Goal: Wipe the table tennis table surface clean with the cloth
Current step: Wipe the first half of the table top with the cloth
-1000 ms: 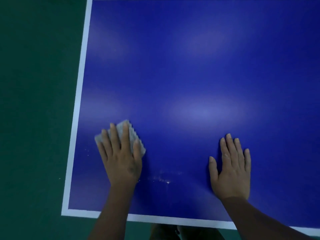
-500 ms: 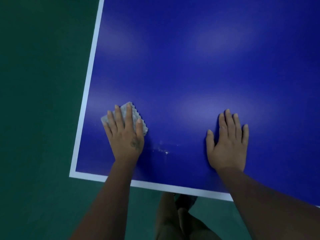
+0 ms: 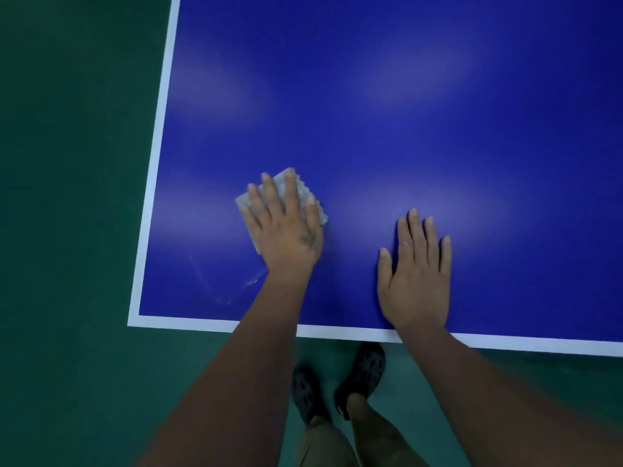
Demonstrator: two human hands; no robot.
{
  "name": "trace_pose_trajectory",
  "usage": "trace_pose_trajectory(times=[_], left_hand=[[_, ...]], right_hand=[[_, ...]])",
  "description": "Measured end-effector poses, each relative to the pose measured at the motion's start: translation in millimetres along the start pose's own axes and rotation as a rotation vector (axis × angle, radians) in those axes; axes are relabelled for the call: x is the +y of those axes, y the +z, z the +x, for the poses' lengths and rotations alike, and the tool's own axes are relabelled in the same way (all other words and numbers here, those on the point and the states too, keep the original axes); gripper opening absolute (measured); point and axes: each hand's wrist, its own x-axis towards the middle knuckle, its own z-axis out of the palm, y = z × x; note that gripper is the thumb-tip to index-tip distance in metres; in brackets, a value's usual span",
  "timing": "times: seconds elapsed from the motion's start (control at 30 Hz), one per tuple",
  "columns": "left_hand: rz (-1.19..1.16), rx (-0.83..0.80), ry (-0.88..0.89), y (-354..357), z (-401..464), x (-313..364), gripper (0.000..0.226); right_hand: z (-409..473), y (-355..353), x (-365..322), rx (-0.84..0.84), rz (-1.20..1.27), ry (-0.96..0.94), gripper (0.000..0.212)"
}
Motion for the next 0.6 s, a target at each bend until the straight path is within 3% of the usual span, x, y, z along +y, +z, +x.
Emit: trace_pose_trajectory(times=[0.23,0.4,0.6], left_hand=[[0.066,-0.105,0.361,6.1,-88.5,12.0,0.063],[0.086,-0.185,0.416,-11.7,-180.2,-54.5,0.063],[0.075,-0.106,0.367,0.6,-141.9,-35.3,0.058]], right_hand=[[2.4,2.4,-1.6,0.017,-0.015,0.016,0.065],[3.5,1.3,-2.9,0.008,-0.025,0.022,0.066],[2.3,2.8,-4.7,0.038,-0.016,0.019,0.066]])
